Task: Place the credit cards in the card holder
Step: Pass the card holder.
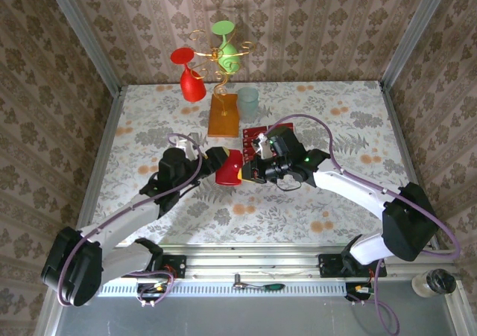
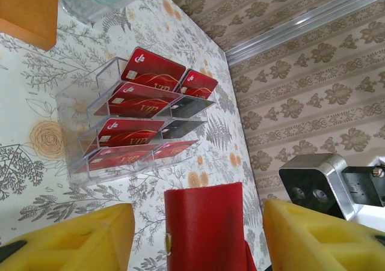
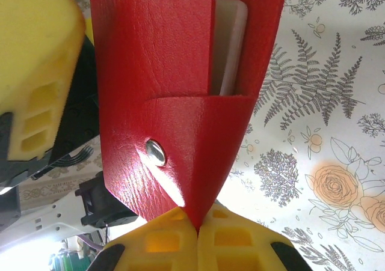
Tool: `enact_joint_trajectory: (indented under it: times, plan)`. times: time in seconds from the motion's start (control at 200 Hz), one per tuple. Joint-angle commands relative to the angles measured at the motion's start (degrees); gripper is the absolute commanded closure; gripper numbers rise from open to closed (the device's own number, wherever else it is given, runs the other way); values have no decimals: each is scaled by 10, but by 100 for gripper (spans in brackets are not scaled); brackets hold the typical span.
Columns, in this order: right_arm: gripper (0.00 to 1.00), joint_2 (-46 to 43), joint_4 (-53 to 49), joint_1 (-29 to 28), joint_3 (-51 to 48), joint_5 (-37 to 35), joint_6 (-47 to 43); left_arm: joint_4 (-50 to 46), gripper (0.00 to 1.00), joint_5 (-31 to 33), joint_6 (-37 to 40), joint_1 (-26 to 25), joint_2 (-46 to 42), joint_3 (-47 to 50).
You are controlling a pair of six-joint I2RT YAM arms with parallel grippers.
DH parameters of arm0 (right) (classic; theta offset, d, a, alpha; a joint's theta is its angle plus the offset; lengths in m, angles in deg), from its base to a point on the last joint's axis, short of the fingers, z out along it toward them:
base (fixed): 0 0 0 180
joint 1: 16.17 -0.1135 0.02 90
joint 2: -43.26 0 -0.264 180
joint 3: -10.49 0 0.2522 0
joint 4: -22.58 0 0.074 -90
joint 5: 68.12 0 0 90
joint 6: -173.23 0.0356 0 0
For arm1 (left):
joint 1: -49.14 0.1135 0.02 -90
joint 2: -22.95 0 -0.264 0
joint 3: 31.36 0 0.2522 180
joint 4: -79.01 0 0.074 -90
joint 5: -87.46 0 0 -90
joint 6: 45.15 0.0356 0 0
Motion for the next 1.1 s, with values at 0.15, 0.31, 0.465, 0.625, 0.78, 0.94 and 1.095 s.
enact_joint_trajectory:
  times: [0.15, 0.31, 0.465, 0.625, 0.78, 0.94, 1.095]
  plan:
    - [100, 11, 18, -3, 14, 21, -3, 35, 56, -13, -8, 2, 10, 8]
    - [100, 14, 20, -3, 14, 22, -1, 51, 84, -16, -13, 2, 16, 6]
    - [87, 14, -21, 4, 25, 8, -24, 56, 100, -9, -18, 2, 16, 4]
    - [62, -9, -139, 9, 60, -91, -94, 37, 100, 28, -20, -5, -1, 2]
    - [48, -14, -176, 0, 92, -158, -121, 23, 100, 54, -23, -15, -6, -6]
    - [36, 14, -204, -32, 141, -220, -142, 19, 100, 81, -34, -27, -6, -12]
    - [33, 56, -210, -57, 183, -254, -153, 21, 100, 91, -39, -32, -6, -15]
